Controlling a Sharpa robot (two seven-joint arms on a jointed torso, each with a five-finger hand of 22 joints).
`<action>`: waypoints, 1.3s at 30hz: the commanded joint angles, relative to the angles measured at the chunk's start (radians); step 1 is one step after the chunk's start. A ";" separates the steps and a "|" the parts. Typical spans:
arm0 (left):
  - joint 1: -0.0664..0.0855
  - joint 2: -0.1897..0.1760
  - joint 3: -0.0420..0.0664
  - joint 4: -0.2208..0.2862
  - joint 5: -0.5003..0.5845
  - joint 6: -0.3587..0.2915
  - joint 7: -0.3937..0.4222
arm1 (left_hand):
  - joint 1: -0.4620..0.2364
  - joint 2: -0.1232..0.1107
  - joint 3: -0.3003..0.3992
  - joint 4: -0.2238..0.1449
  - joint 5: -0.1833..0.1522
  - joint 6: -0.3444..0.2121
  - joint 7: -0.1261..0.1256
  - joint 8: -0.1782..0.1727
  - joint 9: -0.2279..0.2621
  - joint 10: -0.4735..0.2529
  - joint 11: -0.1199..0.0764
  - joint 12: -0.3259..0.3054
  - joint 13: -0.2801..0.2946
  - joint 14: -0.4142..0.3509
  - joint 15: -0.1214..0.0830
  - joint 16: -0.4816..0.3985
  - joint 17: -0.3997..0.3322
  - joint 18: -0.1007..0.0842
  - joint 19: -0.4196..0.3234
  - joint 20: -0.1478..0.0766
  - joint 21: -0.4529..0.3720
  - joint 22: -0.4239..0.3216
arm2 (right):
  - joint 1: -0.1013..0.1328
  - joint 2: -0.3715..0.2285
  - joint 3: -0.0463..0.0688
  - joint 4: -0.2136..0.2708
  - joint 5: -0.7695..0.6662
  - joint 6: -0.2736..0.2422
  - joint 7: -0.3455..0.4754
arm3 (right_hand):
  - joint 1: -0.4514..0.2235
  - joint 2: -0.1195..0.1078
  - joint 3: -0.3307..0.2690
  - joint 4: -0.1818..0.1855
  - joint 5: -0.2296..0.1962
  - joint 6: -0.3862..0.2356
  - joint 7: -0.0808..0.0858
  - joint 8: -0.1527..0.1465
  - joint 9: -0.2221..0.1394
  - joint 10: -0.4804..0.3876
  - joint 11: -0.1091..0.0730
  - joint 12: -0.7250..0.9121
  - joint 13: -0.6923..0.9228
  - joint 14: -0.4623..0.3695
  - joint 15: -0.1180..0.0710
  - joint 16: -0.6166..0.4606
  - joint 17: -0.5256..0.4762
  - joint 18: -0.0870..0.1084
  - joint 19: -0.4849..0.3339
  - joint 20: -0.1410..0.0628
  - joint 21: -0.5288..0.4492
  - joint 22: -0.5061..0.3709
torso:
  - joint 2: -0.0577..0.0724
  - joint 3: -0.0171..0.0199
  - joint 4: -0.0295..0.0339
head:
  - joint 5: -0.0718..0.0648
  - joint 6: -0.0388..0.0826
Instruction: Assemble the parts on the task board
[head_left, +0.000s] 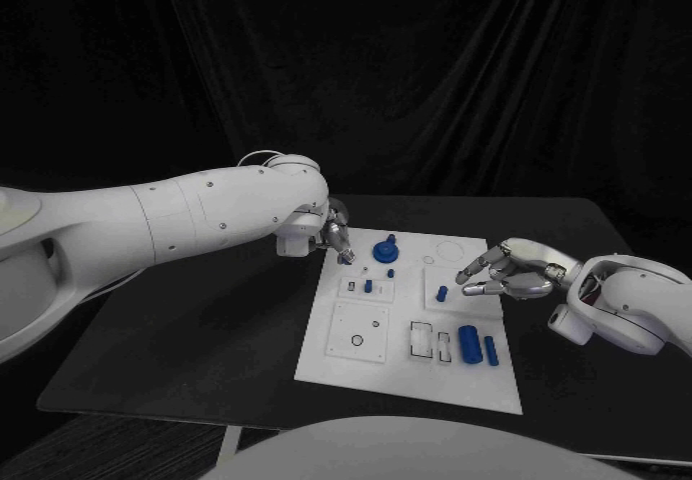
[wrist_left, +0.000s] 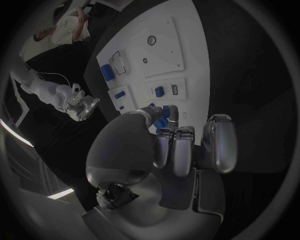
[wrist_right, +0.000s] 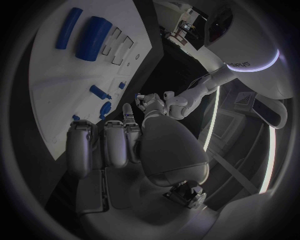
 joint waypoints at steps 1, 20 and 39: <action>0.007 0.031 0.001 -0.042 0.056 0.220 -0.019 | -0.013 -0.019 0.164 -0.151 0.039 -0.006 -0.001 0.024 0.018 0.087 0.006 0.000 0.246 0.104 0.007 0.003 0.263 0.019 0.030 0.005 0.000 0.199 | -0.002 0.001 0.000 0.003 0.001 0.009 -0.009 | 0.028 0.033 0.000 -0.004 0.001 0.002 0.005 -0.003 -0.001 0.040 -0.004 -0.007 -0.178 0.045 -0.007 -0.002 0.000 0.015 0.054 0.007 -0.005 0.223 | 0.000 0.0002 0.0003 | 0.002 0.000; 0.002 0.179 0.001 -0.268 0.061 0.388 -0.090 | -0.035 -0.009 0.183 -0.186 -0.004 0.001 -0.001 0.017 0.020 0.094 0.007 0.011 0.253 0.104 0.008 0.003 0.263 0.020 0.024 0.007 0.007 0.198 | -0.002 0.008 0.000 0.010 0.001 0.012 -0.010 | 0.028 0.034 -0.001 -0.004 0.001 0.000 0.006 -0.004 -0.002 0.038 -0.005 -0.009 -0.181 0.045 -0.007 -0.002 0.001 0.016 0.053 0.007 -0.008 0.222 | 0.001 -0.0001 -0.0005 | 0.014 0.000; -0.065 0.253 0.001 -0.346 0.061 0.327 -0.117 | -0.050 -0.015 0.175 -0.198 0.031 0.015 -0.003 0.005 0.018 0.102 0.005 0.022 0.260 0.104 0.006 0.003 0.263 0.017 0.031 0.006 0.027 0.202 | -0.002 0.015 0.000 0.009 0.001 0.013 -0.010 | 0.029 0.034 -0.001 -0.004 0.000 -0.001 0.006 -0.005 -0.002 0.037 -0.005 -0.011 -0.184 0.045 -0.007 -0.002 0.000 0.017 0.051 0.007 -0.012 0.220 | 0.001 0.0003 0.0013 | 0.018 0.000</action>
